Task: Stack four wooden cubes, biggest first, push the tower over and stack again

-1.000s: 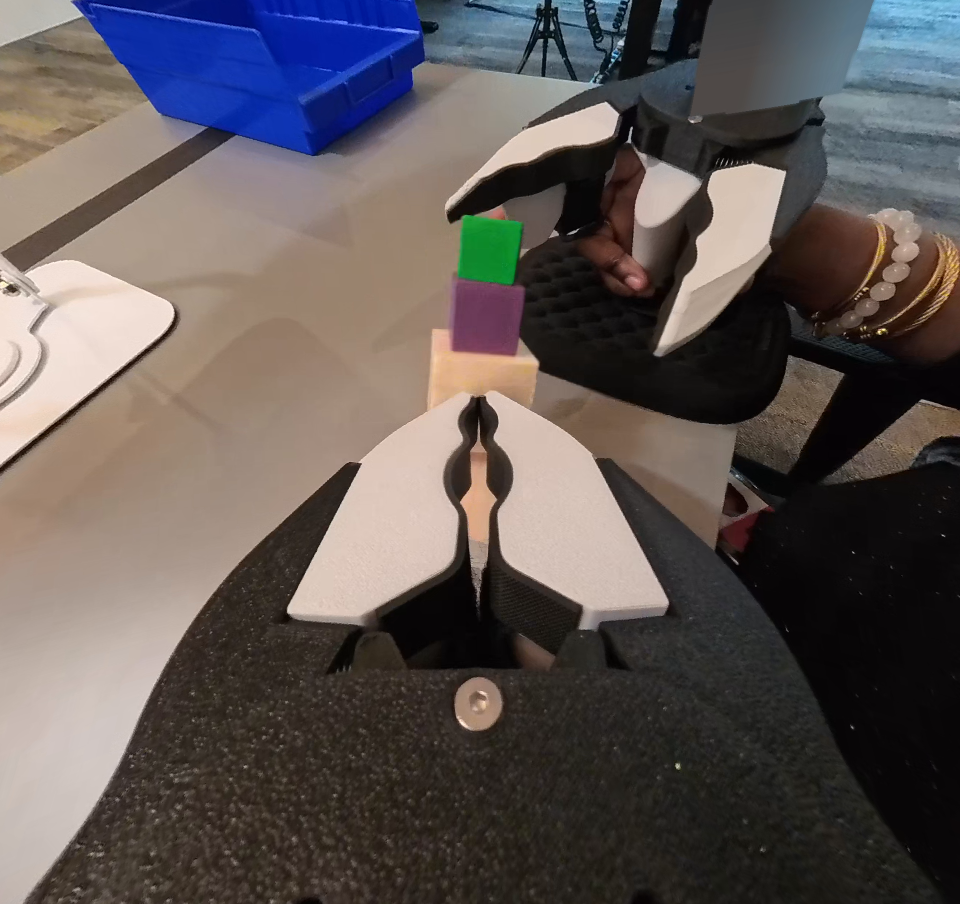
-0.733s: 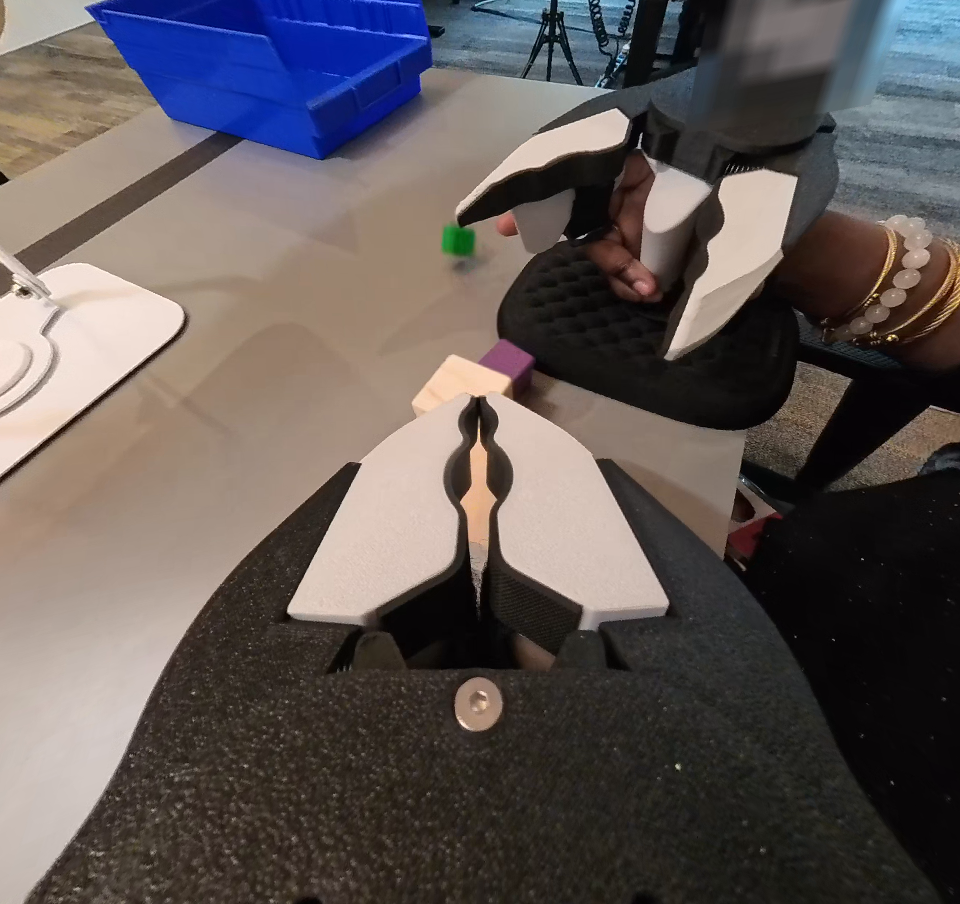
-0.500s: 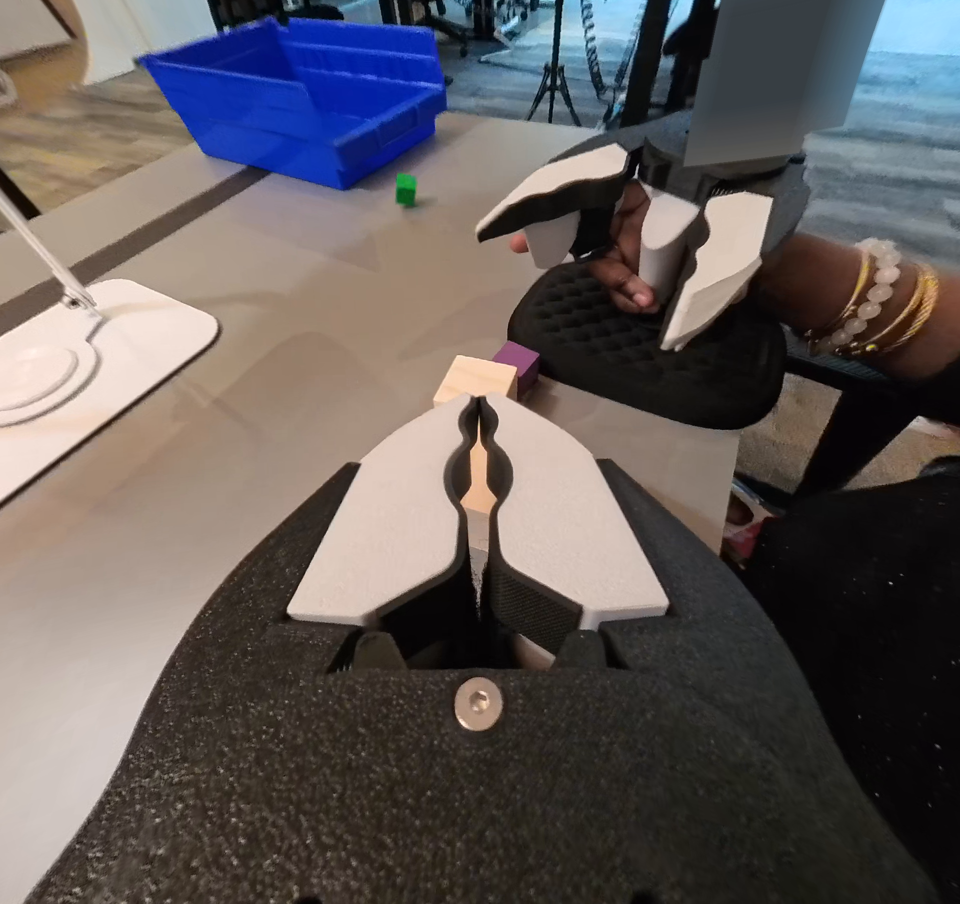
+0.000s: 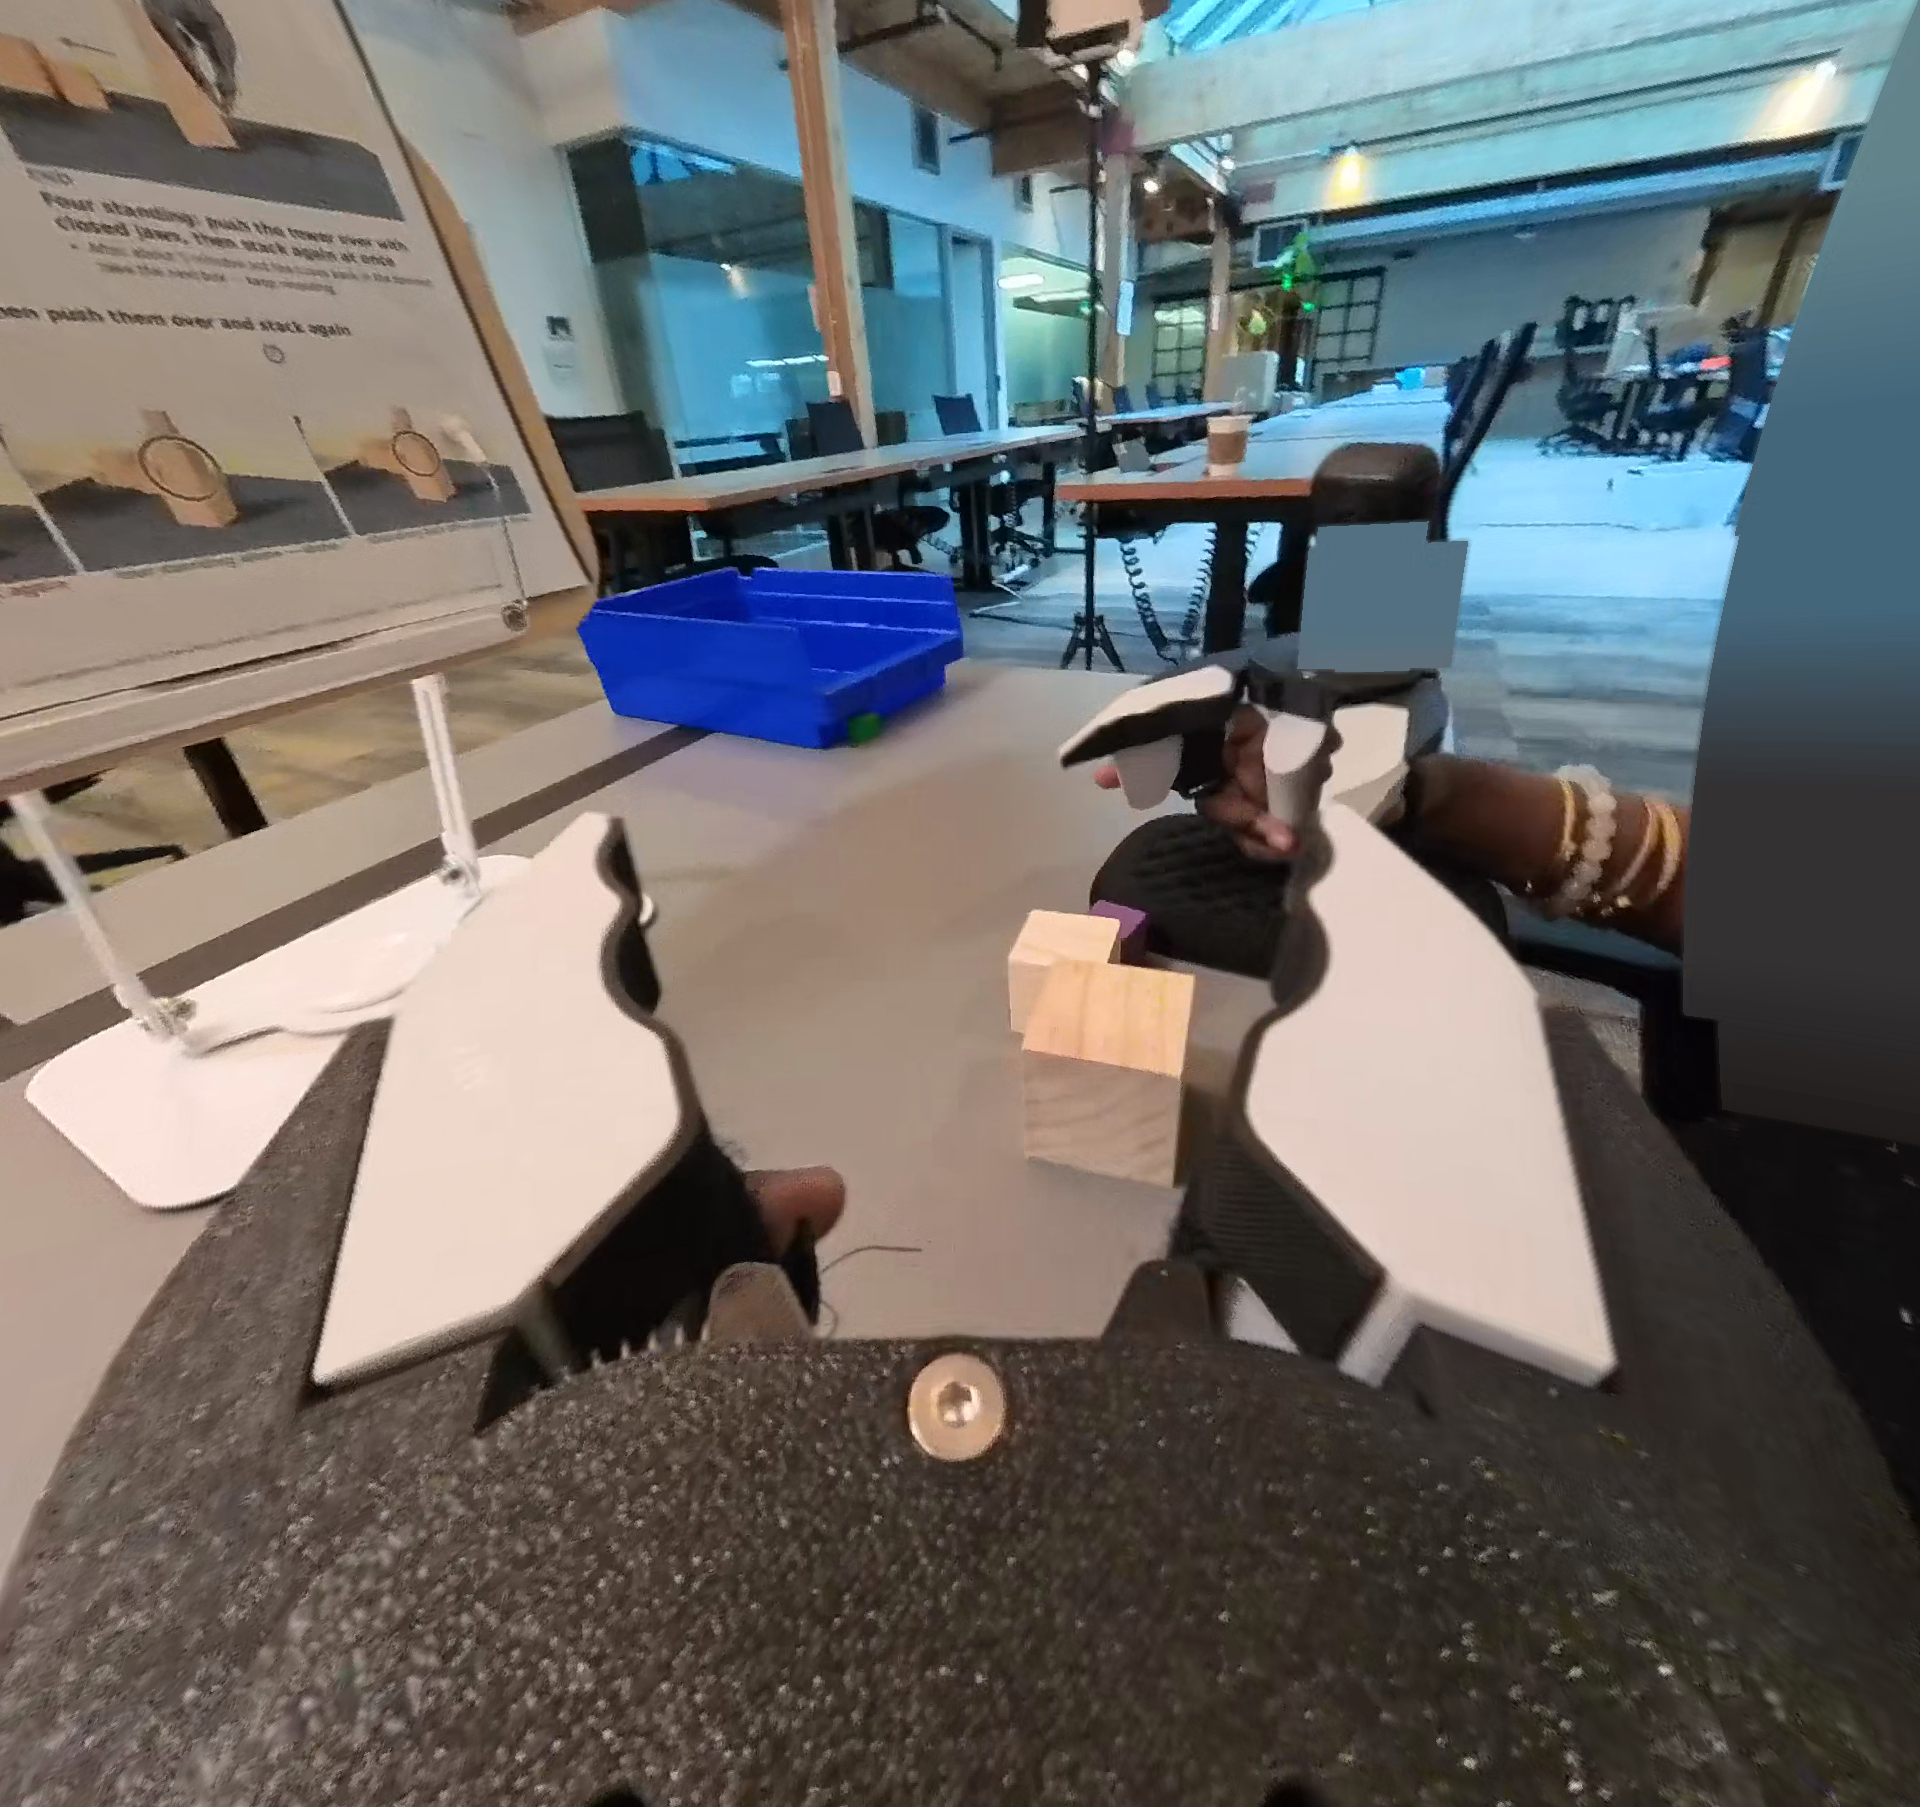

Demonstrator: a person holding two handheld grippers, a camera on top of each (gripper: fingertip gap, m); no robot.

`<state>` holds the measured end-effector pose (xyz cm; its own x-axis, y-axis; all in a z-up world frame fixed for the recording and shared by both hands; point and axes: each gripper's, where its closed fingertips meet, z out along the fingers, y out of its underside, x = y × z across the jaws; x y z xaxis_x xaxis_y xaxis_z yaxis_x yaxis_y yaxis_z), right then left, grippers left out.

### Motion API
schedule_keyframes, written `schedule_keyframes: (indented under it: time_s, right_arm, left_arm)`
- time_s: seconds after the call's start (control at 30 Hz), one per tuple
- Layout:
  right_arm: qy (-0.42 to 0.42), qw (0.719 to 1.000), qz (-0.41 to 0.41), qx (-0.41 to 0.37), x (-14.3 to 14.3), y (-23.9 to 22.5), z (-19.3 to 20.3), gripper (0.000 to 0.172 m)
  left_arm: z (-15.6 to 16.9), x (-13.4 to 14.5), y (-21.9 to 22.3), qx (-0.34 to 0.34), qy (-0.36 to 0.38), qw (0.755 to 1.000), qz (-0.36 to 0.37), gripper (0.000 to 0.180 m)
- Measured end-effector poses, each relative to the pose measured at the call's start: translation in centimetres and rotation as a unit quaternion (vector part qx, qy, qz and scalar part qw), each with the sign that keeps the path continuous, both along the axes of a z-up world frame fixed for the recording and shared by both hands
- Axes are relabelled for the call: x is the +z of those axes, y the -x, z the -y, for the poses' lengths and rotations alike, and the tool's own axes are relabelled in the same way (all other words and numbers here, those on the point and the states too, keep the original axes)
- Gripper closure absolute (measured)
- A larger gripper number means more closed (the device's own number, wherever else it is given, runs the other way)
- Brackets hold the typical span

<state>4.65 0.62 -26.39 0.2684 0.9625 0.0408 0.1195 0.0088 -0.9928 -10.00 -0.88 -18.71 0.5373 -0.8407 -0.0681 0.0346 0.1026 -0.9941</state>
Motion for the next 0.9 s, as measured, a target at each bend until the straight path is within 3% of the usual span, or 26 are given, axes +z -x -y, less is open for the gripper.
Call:
schedule_keyframes:
  time_s: [0.23, 0.47, 0.63, 0.9]
  right_arm:
    - [0.002, 1.000, -0.011, 0.004, 0.3, -0.2, 0.0, 0.064]
    - [-0.006, 1.000, -0.001, 0.002, 0.1, 0.0, 0.1, 0.063]
    - [-0.009, 1.000, -0.002, -0.005, 0.2, -0.1, 0.0, 0.061]
    - [0.003, 1.000, 0.013, -0.002, 0.0, 0.2, -0.1, 0.052]
  left_arm:
    - [-1.1, -1.2, 2.6, -0.025, -0.010, 0.999, -0.033, 0.036]
    - [-1.2, -3.8, 5.4, -0.064, 0.014, 0.997, -0.051, 0.042]
    - [-2.5, -4.8, 7.4, -0.024, 0.006, 0.999, -0.032, 0.050]
    - [-3.6, -5.8, 8.9, 0.004, 0.004, 1.000, -0.006, 0.046]
